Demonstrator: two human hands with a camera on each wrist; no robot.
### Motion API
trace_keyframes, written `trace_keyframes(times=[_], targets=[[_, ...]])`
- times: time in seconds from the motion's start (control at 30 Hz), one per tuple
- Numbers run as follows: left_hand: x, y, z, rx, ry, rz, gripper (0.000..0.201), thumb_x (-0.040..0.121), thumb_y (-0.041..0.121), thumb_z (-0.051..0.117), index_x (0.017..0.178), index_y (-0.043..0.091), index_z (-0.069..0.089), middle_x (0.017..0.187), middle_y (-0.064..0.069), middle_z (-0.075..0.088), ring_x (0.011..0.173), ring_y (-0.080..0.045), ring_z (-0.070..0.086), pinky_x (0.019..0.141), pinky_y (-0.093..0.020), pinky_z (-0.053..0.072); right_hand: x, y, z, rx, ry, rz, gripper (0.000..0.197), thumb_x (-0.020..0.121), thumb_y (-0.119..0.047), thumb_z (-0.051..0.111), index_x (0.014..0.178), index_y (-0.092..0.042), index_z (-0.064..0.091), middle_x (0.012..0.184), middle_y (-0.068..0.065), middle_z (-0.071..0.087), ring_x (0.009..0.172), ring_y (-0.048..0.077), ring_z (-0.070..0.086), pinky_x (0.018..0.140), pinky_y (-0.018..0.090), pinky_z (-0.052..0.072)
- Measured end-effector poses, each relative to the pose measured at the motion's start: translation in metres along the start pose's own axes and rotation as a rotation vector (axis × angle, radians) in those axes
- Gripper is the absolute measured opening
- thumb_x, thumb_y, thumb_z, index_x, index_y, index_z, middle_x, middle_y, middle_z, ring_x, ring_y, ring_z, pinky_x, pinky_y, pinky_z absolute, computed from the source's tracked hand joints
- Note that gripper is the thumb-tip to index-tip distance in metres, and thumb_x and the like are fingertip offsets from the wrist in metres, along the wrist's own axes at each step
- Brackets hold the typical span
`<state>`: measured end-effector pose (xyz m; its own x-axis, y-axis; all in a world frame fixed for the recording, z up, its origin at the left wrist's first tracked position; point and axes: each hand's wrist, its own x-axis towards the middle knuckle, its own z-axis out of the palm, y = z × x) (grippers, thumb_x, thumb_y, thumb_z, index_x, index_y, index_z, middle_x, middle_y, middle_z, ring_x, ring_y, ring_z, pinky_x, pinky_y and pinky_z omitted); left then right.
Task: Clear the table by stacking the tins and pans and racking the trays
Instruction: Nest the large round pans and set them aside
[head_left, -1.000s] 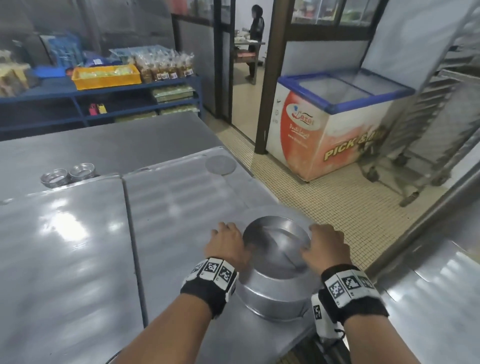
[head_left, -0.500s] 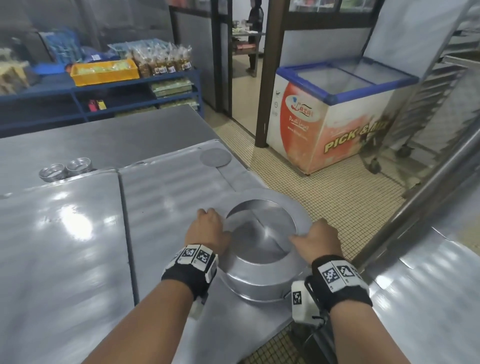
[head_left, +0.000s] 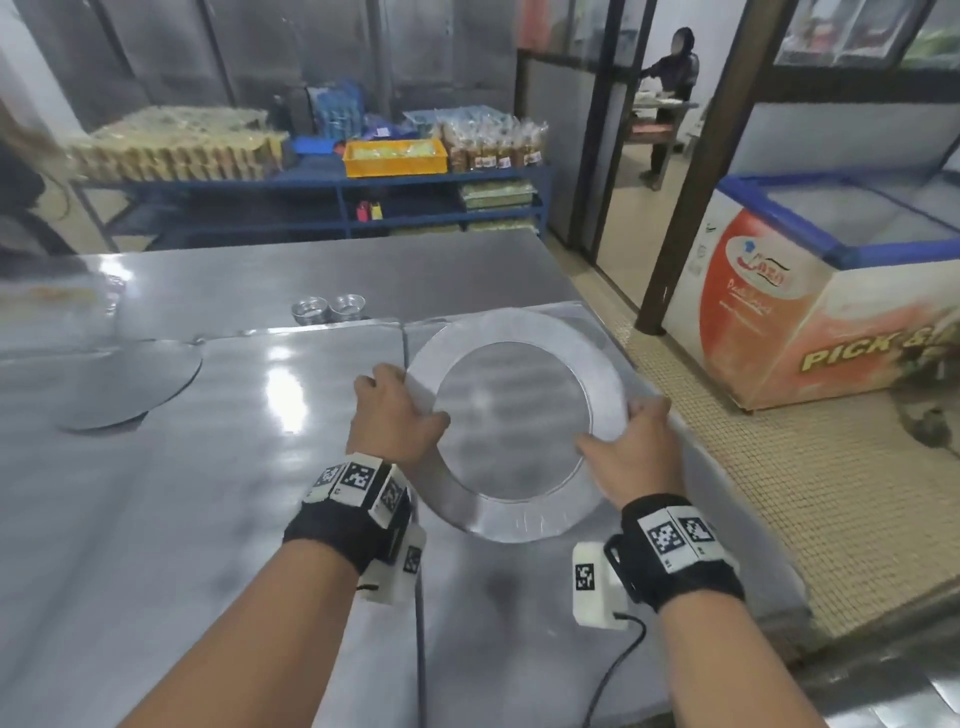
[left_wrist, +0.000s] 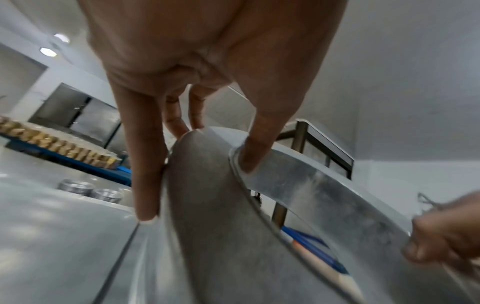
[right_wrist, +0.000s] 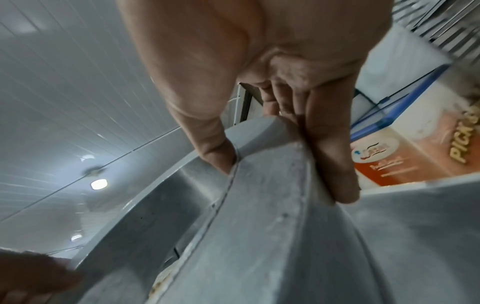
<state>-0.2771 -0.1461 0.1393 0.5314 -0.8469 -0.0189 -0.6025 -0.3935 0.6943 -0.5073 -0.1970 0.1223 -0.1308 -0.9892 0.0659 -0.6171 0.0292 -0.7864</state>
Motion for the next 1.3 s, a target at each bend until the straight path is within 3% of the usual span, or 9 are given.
trace_keyframes(times=[0.23, 0.43, 0.63, 0.73, 0.83, 1.0, 1.1, 1.2, 1.3], targets=[[0.005, -0.079, -0.087, -0.587, 0.079, -0.35, 0.074, 0.068, 0.082, 0.056, 0.111, 0.021, 0.057, 0.111, -0.009, 0.064, 0.104, -0.033, 0.062, 0.087, -0.056, 0.055, -0.047, -0.053, 0.066, 0.161, -0.013, -0.148, 0.053, 0.068, -0.015, 0.081, 0.104, -0.015, 0.042, 0.095, 0.0, 0.058, 0.083, 0.025, 0.058, 0.071, 0.03, 0.046], [-0.009, -0.142, -0.14, -0.949, -0.014, -0.605, 0.072, 0.085, 0.07, 0.05, 0.133, 0.017, 0.056, 0.122, -0.009, 0.063, 0.114, -0.036, 0.061, 0.097, -0.054, 0.051, -0.093, -0.083, 0.11, 0.221, -0.03, -0.308, 0.056, 0.065, -0.012, 0.082, 0.104, -0.022, 0.043, 0.107, -0.004, 0.058, 0.088, 0.019, 0.058, 0.071, 0.03, 0.046], [-0.035, -0.186, -0.173, -1.077, 0.088, -0.449, 0.046, 0.096, 0.046, 0.047, 0.12, 0.012, 0.068, 0.077, -0.002, 0.068, 0.079, -0.024, 0.064, 0.083, -0.038, 0.054, -0.129, -0.112, 0.134, 0.397, -0.237, -0.322, 0.06, 0.067, -0.029, 0.089, 0.112, -0.026, 0.051, 0.112, -0.013, 0.061, 0.087, 0.0, 0.066, 0.066, 0.008, 0.048], [-0.044, -0.212, -0.187, -1.102, 0.126, -0.342, 0.047, 0.095, 0.043, 0.049, 0.121, 0.008, 0.068, 0.09, -0.005, 0.066, 0.075, -0.019, 0.062, 0.073, -0.035, 0.048, -0.14, -0.125, 0.144, 0.606, -0.356, -0.204, 0.061, 0.07, -0.067, 0.074, 0.115, -0.027, 0.066, 0.116, -0.008, 0.069, 0.104, 0.003, 0.066, 0.093, 0.029, 0.054], [-0.052, -0.232, -0.199, -1.146, 0.158, -0.231, 0.041, 0.084, 0.039, 0.057, 0.108, 0.008, 0.065, 0.087, -0.002, 0.063, 0.069, -0.012, 0.06, 0.069, -0.029, 0.041, -0.149, -0.133, 0.153, 0.683, -0.383, -0.114, 0.064, 0.063, -0.087, 0.059, 0.094, -0.033, 0.075, 0.097, -0.009, 0.075, 0.102, 0.022, 0.069, 0.097, 0.049, 0.052], [-0.06, -0.254, -0.217, -1.086, 0.067, -0.138, 0.038, 0.088, 0.04, 0.056, 0.111, 0.015, 0.074, 0.104, 0.004, 0.074, 0.091, -0.014, 0.066, 0.093, -0.038, 0.042, -0.16, -0.134, 0.177, 0.648, -0.35, -0.068, 0.087, 0.065, -0.09, 0.056, 0.108, -0.016, 0.072, 0.11, 0.01, 0.072, 0.106, 0.031, 0.067, 0.101, 0.055, 0.048], [-0.064, -0.271, -0.224, -0.986, 0.032, -0.176, 0.054, 0.094, 0.063, 0.044, 0.115, 0.022, 0.073, 0.099, 0.005, 0.071, 0.077, -0.016, 0.06, 0.078, -0.036, 0.038, -0.166, -0.132, 0.192, 0.61, -0.308, -0.051, 0.102, 0.066, -0.088, 0.058, 0.096, 0.009, 0.057, 0.088, 0.025, 0.068, 0.086, 0.041, 0.065, 0.087, 0.052, 0.052], [-0.068, -0.282, -0.229, -0.975, 0.0, -0.211, 0.064, 0.093, 0.068, 0.045, 0.121, 0.017, 0.07, 0.104, -0.002, 0.067, 0.08, -0.017, 0.059, 0.069, -0.032, 0.038, -0.176, -0.132, 0.2, 0.586, -0.29, -0.007, 0.087, 0.064, -0.087, 0.062, 0.075, -0.001, 0.06, 0.069, 0.002, 0.056, 0.07, 0.019, 0.048, 0.072, 0.036, 0.044], [-0.072, -0.293, -0.228, -0.997, 0.04, -0.177, 0.033, 0.103, 0.034, 0.048, 0.118, 0.017, 0.071, 0.109, 0.0, 0.076, 0.095, -0.013, 0.07, 0.076, -0.022, 0.049, -0.189, -0.132, 0.207, 0.556, -0.276, -0.026, 0.052, 0.073, -0.067, 0.071, 0.066, -0.016, 0.07, 0.063, -0.013, 0.06, 0.066, 0.012, 0.051, 0.072, 0.034, 0.047]])
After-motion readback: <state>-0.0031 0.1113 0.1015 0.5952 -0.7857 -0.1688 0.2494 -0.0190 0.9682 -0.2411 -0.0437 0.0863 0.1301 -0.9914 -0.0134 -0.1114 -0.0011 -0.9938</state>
